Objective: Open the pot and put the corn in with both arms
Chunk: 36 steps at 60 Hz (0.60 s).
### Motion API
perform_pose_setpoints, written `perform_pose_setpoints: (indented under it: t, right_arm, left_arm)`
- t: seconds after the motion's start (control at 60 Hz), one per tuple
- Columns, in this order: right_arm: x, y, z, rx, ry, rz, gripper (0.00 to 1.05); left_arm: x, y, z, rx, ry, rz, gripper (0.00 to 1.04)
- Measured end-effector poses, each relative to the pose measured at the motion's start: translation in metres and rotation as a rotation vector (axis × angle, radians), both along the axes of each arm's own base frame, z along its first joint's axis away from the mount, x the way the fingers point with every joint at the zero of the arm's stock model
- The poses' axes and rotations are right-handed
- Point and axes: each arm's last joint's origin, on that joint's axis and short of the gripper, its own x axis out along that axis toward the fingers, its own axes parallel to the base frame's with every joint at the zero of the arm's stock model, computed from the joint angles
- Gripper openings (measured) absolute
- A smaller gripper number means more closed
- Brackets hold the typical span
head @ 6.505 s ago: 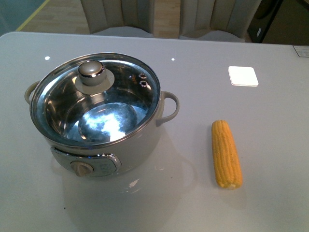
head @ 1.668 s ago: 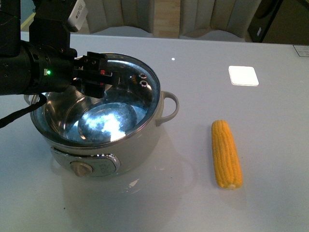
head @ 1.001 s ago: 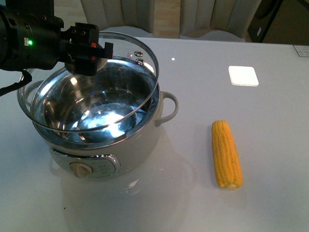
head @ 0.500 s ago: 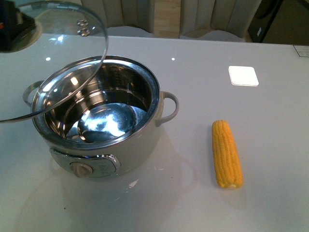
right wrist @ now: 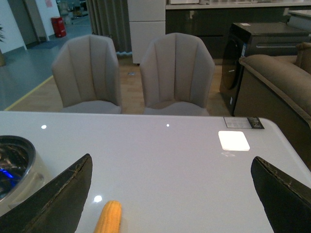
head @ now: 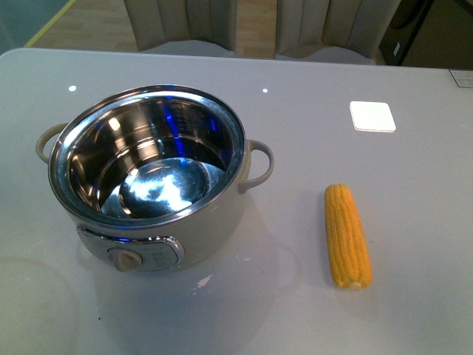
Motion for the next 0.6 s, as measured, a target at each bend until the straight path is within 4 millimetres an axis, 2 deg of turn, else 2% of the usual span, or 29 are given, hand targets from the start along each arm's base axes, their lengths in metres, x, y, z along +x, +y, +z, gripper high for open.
perform_pose_setpoints:
  t: [0.083,0.217,0.6]
  right_arm:
    - [0.0,0.0,0.0,0.0,0.0,0.0,0.96]
    - [0.0,0.0,0.0,0.0,0.0,0.0,0.96]
    - [0.0,0.0,0.0,0.0,0.0,0.0,0.96]
  left_arm:
    - [-0.003,0.018,-0.014,0.013,0.024,0.049,0.52]
    - [-0.007,0.034,-0.037,0.019,0.062,0.095,0.51]
    - [-0.004,0.05,-0.102,-0.032,0.138,0.142,0.51]
